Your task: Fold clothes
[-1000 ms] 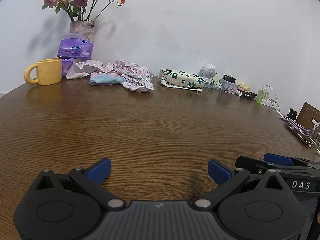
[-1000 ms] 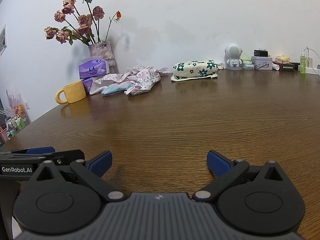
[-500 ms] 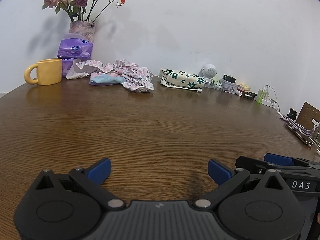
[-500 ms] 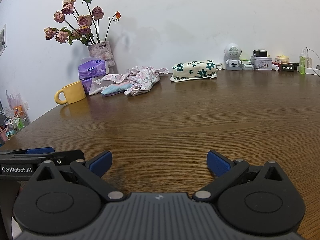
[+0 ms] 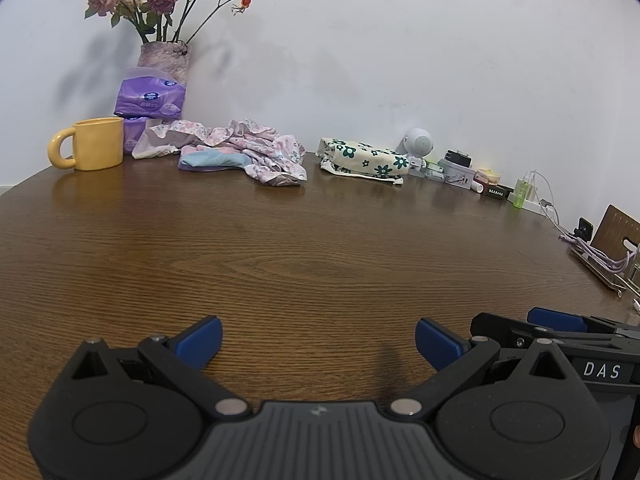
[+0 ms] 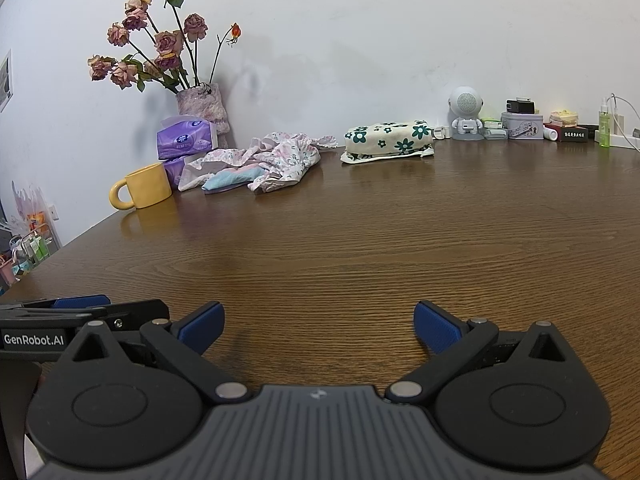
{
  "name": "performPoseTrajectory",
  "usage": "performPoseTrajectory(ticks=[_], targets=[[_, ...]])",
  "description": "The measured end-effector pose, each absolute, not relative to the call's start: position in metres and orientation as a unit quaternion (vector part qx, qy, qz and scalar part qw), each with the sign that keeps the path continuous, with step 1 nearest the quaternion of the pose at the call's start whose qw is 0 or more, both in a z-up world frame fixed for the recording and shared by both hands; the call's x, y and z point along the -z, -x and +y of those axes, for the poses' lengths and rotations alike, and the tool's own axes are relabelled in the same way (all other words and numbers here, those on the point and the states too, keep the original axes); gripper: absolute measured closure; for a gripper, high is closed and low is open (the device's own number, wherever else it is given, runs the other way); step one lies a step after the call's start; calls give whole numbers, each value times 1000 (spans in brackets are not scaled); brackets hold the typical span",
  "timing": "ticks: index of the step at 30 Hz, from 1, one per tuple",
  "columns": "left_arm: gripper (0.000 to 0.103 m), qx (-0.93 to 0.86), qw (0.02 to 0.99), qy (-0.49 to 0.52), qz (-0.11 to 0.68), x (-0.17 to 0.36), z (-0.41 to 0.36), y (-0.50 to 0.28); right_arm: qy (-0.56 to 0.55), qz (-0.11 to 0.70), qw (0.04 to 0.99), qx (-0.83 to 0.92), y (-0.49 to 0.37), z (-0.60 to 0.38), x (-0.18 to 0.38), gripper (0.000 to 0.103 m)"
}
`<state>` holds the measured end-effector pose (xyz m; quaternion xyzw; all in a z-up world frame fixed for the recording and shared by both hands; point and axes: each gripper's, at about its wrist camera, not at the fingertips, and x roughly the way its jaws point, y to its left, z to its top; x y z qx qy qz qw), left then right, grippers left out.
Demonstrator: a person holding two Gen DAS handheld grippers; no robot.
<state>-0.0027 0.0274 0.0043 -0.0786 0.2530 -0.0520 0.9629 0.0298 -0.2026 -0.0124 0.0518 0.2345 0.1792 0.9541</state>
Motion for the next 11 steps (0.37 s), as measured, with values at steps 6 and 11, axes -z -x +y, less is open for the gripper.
performPoseTrajectory(ticks=[6,11], targets=[[0,53,963,79,252,-4,27,3,-53,235,954,-179,-30,-203,13,0],[0,52,963,80,252,-4,28,3,-53,235,954,-180,-30,-203,13,0]])
